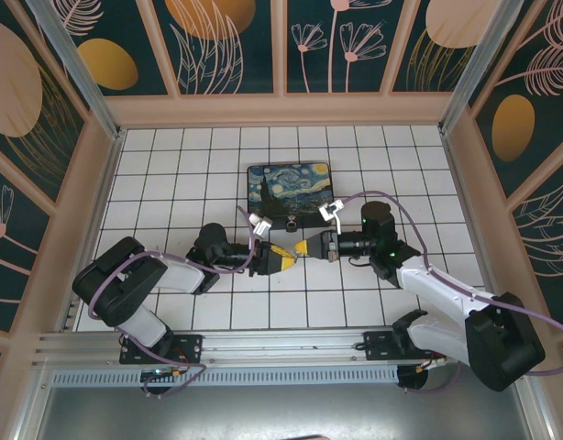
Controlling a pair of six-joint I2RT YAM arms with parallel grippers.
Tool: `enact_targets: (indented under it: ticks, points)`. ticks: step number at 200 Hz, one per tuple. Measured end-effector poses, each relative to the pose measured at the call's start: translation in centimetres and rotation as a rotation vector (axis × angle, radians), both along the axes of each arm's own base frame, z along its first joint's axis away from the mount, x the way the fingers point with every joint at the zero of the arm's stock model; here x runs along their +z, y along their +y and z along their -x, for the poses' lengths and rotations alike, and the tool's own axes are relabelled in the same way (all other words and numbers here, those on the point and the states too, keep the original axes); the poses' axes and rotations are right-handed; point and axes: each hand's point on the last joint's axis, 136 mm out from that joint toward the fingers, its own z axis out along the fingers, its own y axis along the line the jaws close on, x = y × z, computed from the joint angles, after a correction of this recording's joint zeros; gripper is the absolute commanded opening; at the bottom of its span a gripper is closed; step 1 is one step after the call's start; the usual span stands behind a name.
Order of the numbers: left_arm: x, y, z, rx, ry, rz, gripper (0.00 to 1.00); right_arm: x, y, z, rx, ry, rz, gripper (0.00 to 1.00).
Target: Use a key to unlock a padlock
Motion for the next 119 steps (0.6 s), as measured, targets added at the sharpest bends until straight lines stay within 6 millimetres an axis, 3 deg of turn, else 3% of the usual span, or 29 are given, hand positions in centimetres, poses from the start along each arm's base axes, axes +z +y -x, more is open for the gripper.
enact_targets:
  ticks: [75, 119]
  points:
    - [0.0, 0.0, 0.44, -0.016, -0.005, 0.007, 0.15, 0.04, 0.3, 0.44, 0.017, -0.002, -0.001, 0.01]
    - [0.13, 0.1, 0.63, -0.02, -0.016, 0.016, 0.03, 0.04, 0.36, 0.54, 0.02, -0.002, -0.001, 0.08]
